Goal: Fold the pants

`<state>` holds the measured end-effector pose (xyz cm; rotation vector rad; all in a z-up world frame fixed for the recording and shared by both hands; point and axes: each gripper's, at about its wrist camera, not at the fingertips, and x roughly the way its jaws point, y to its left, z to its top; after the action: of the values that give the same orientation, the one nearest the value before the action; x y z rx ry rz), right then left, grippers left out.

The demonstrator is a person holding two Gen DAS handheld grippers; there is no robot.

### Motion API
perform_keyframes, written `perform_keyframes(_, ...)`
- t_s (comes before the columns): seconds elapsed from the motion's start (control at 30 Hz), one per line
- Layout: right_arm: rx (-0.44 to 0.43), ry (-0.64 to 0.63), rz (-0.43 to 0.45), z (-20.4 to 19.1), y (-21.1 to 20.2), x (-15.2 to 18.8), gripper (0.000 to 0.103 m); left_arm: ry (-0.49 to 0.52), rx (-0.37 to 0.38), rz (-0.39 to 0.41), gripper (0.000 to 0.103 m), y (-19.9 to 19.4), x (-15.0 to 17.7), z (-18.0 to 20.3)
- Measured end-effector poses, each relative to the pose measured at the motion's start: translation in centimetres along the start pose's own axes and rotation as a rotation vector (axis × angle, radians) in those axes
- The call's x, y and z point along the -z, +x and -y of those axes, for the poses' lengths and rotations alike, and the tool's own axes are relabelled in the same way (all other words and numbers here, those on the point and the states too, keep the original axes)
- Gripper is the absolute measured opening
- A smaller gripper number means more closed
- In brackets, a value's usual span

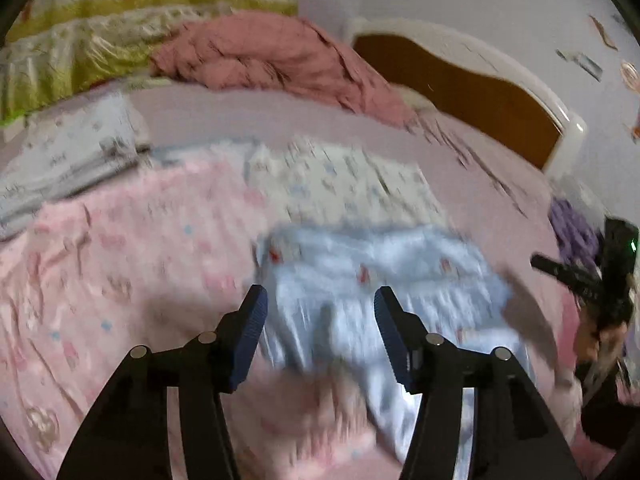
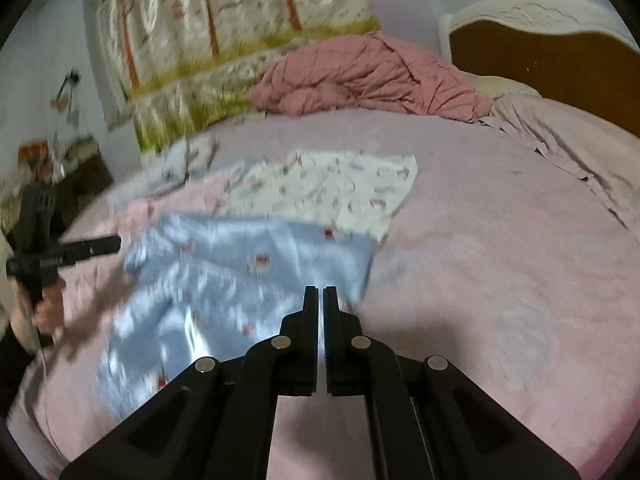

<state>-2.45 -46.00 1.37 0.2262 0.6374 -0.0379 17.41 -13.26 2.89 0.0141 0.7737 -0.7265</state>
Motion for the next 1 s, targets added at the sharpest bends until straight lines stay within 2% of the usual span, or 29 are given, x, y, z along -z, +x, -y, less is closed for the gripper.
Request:
perform_keyframes(0.1,0.021,0.019,-0.003,-0.4,2.4,-2.1,0.001,-0.052,-0.151,0.021,0.055,2.6,-2.3,0.0)
perform_keyframes(0.13,0.025,0.033,-0.018,-0.4,3.2,-2.5,0.001,-0.075,-0.169,0.005,0.055,3.8,-2.8,-0.4)
perform_keyframes(0.23,0.027,0.068,-0.128,-0.8,5.7,-2.3,0.001,-0.193,-0.114,-0.087,0.055,7.4,-3.7,-2.8)
perform_keyframes(0.33,-0.001,0.034,-0.215,-1.4,6.9,0.0,0.001,-0.367,0.030,-0.182,0.055,10.3,-3.6,-5.6)
perform_keyframes(0.4,-0.003,0.002,-0.262,-1.9,7.3,1.6,0.001,-0.451,0.080,-0.202,0.052,11.1,-3.2,-6.6)
perform_keyframes(0.43,-0.013,-0.004,-0.286,-2.1,7.5,2.4,0.001,-0.473,0.090,-0.205,0.042,11.5,-3.2,-6.9)
perform_keyframes(0.47,-0.021,-0.005,-0.309,-2.2,7.6,3.0,0.001,-0.478,0.102,-0.202,0.022,11.6,-3.1,-7.0)
perform_keyframes(0.53,-0.038,-0.013,-0.331,-2.3,7.5,3.8,0.001,-0.450,0.131,-0.204,0.009,11.5,-3.0,-6.1)
perform_keyframes(0.6,-0.041,-0.045,-0.341,-2.6,7.2,4.2,0.001,-0.412,0.118,-0.179,0.007,11.1,-3.2,-5.6)
perform_keyframes(0.67,-0.043,-0.068,-0.341,-2.8,6.7,3.8,0.001,-0.382,0.120,-0.158,0.007,10.7,-3.7,-5.4)
perform_keyframes(0.73,-0.046,-0.059,-0.278,-2.4,5.5,2.3,0.002,-0.361,0.126,-0.150,0.011,10.7,-4.2,-5.2)
perform_keyframes(0.77,-0.038,-0.044,-0.227,-2.0,4.9,1.2,0.007,-0.351,0.115,-0.147,0.022,10.7,-4.4,-5.2)
perform_keyframes(0.8,-0.019,-0.021,-0.173,-1.4,4.5,0.0,0.020,-0.341,0.101,-0.147,0.030,10.8,-4.7,-5.2)
perform_keyframes(0.83,-0.006,0.002,-0.139,-0.9,4.3,-0.9,0.027,-0.331,0.093,-0.148,0.046,10.8,-4.9,-5.1)
perform_keyframes(0.87,-0.002,0.027,-0.108,-0.4,4.1,-1.7,0.038,-0.323,0.087,-0.141,0.050,10.7,-5.0,-5.1)
perform_keyframes(0.9,-0.007,0.048,-0.075,0.0,4.0,-2.5,0.043,-0.313,0.085,-0.137,0.050,10.7,-5.1,-5.1)
perform_keyframes(1.0,-0.030,0.064,-0.031,0.5,5.2,-4.3,0.043,-0.317,0.075,-0.149,0.049,11.2,-5.5,-5.4)
